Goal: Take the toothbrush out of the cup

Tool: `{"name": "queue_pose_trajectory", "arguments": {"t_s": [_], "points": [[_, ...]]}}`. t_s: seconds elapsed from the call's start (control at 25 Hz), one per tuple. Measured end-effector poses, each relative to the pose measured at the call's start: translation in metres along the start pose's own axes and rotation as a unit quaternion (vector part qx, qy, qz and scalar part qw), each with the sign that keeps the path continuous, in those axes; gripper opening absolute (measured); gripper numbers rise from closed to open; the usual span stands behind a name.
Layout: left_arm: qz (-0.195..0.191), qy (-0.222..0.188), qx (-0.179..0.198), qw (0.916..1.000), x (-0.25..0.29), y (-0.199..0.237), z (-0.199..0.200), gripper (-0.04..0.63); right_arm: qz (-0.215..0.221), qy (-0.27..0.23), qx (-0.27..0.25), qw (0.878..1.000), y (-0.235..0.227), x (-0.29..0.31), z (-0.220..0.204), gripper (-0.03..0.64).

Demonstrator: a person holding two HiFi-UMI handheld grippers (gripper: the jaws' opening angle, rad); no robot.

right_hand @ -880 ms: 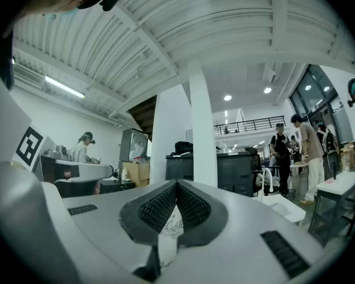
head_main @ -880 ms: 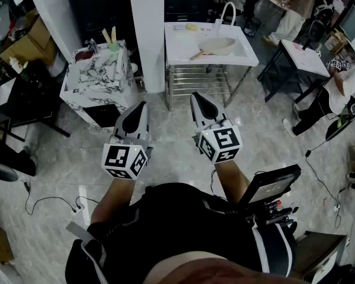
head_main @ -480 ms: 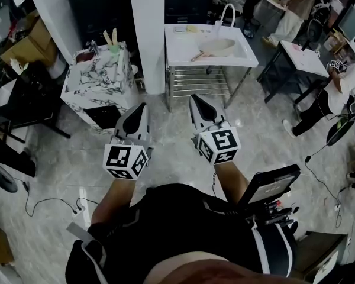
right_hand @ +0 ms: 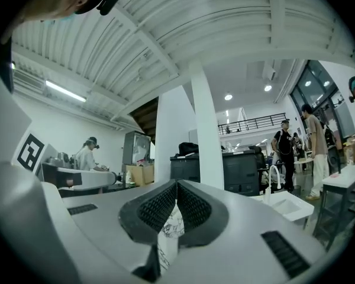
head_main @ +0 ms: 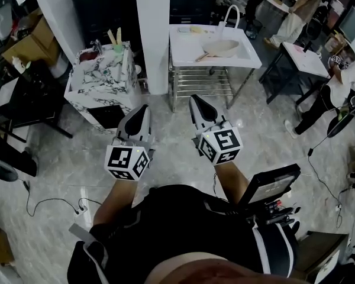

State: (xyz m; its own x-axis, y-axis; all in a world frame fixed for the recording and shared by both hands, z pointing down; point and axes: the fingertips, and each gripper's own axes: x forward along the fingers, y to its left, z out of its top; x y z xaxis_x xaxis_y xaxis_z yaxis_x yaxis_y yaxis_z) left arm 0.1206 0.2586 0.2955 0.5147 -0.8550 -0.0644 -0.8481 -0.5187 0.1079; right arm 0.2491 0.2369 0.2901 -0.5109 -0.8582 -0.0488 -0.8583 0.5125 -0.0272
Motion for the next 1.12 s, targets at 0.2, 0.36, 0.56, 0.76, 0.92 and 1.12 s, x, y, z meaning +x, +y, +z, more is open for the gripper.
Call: {"name": "queue_pose_trajectory", "arguments": {"t_s": [0.2,0.36,0.56,0.76,0.92,1.12], "points": [[0.000,-0.002,-0.002,1.0000,-0.013,0.018,0.001,0.000,-0.005,-0.002,0.005,1.000,0.019,0.011,-0.003,0.023],[0.003,-0.008,-0.002,1.0000,-0.026,0.036,0.004,0.000,0.002,-0.003,0.003,1.000,0.040,0.024,-0.002,0.023],[0.003,-0.016,0.000,0.9999,-0.044,0.057,0.007,0.000,0.009,-0.008,-0.002,1.000,0.065,0.037,-0.004,0.023],[-0.002,-0.014,-0.005,0.9999,-0.058,0.075,0.005,0.000,0.009,-0.004,0.000,1.000,0.084,0.048,-0.010,0.023],[-0.006,-0.014,0.001,0.9999,-0.066,0.084,0.005,0.000,0.015,-0.002,-0.001,1.000,0.097,0.055,-0.013,0.023],[-0.003,-0.013,-0.001,0.9999,-0.065,0.098,0.004,0.000,0.025,0.001,-0.005,1.000,0.110,0.068,-0.015,0.023]]}}
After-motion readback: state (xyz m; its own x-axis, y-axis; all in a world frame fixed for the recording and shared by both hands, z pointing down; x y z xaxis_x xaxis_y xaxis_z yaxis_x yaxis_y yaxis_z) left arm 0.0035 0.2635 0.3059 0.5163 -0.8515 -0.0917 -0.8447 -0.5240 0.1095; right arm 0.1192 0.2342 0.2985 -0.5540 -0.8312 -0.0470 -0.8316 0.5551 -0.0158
